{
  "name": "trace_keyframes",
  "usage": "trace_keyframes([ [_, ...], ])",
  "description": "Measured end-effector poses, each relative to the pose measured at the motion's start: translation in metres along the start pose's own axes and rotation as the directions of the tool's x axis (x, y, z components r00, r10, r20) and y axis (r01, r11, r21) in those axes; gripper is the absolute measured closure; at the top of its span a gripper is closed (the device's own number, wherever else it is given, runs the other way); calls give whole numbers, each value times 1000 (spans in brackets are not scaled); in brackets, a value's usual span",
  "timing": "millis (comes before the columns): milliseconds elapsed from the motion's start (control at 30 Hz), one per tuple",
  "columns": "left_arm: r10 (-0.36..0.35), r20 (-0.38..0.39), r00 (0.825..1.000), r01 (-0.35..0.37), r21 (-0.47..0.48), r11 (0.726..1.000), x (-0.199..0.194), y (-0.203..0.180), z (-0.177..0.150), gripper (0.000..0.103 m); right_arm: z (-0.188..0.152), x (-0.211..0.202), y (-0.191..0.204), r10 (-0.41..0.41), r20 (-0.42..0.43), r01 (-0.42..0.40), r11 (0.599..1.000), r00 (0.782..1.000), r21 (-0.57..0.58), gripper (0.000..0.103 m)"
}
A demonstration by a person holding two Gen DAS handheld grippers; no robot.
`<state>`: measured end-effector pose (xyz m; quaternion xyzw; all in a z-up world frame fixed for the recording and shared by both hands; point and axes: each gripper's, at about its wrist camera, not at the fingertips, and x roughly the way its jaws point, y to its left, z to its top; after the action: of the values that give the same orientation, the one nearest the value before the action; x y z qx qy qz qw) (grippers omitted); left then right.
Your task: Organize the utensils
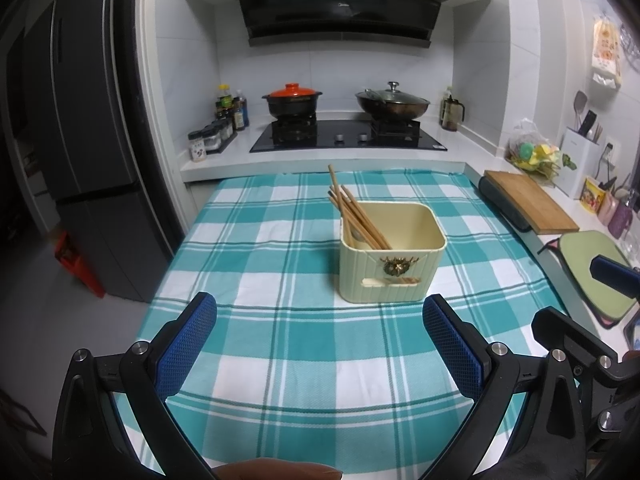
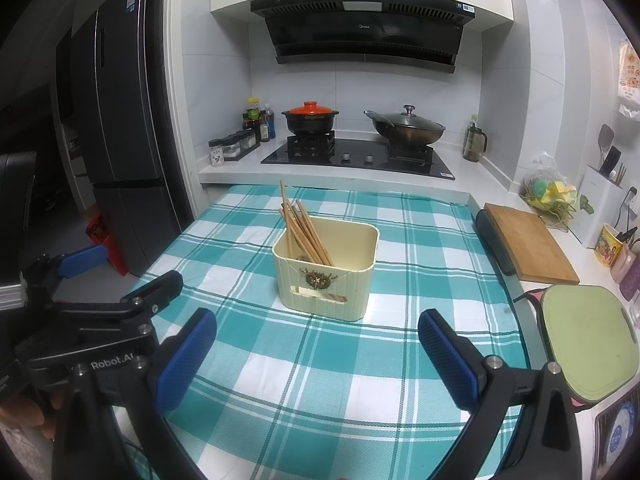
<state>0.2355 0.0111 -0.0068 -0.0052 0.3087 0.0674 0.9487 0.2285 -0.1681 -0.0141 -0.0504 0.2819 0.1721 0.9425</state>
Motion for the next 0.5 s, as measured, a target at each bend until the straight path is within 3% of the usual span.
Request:
trace_keyframes([
  [500, 1, -4, 1000, -1, 4, 1000, 2, -1, 0, 0, 0, 0, 0, -2, -1, 2, 1000, 1000, 4, 0],
])
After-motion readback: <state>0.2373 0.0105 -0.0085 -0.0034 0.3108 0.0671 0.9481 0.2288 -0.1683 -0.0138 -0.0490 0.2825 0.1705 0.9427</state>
